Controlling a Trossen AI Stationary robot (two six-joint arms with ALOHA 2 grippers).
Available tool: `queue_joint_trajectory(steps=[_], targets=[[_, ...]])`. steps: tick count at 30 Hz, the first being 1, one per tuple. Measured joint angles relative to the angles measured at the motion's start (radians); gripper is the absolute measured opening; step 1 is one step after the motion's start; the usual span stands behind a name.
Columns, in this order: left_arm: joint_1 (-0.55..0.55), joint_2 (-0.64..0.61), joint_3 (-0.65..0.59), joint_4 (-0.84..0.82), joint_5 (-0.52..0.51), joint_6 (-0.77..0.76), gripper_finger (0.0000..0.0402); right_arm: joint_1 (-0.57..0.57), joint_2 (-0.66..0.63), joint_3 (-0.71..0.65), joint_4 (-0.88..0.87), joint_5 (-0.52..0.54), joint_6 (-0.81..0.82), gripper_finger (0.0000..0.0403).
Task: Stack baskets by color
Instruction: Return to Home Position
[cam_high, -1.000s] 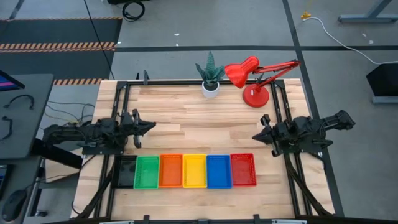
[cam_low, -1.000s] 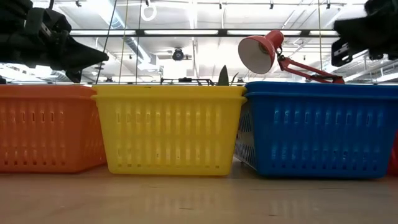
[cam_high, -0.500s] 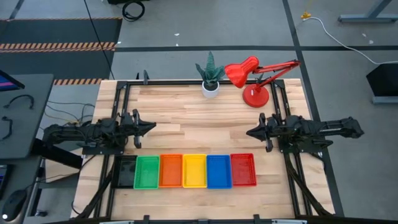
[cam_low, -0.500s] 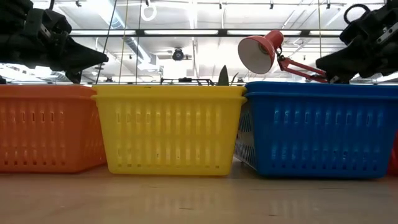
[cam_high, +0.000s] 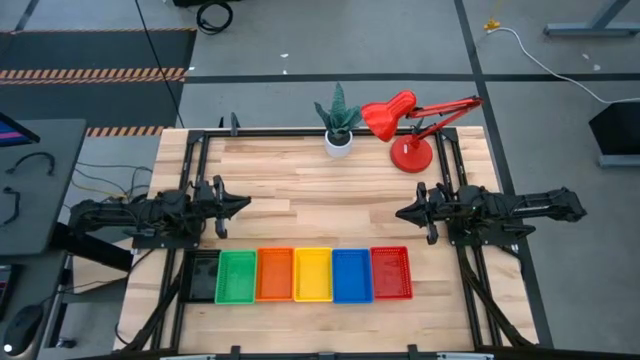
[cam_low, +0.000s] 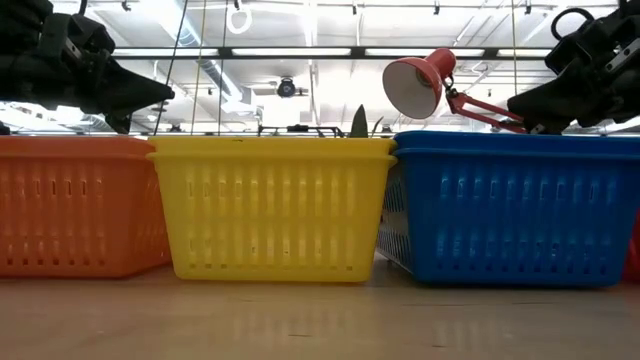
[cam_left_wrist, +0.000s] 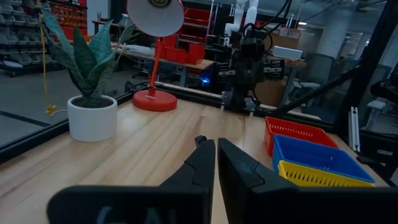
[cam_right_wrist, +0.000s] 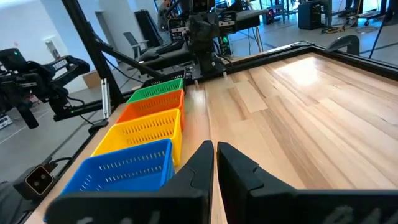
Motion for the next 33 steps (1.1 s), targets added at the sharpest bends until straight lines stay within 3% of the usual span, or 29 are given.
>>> queue_joint_trajectory(steps=[33], targets=[[0.000, 0.000, -0.001, 0.001, 0.000, 0.000, 0.0030, 0.000, 0.000, 0.000, 0.000, 0.001, -0.001, 0.0026]])
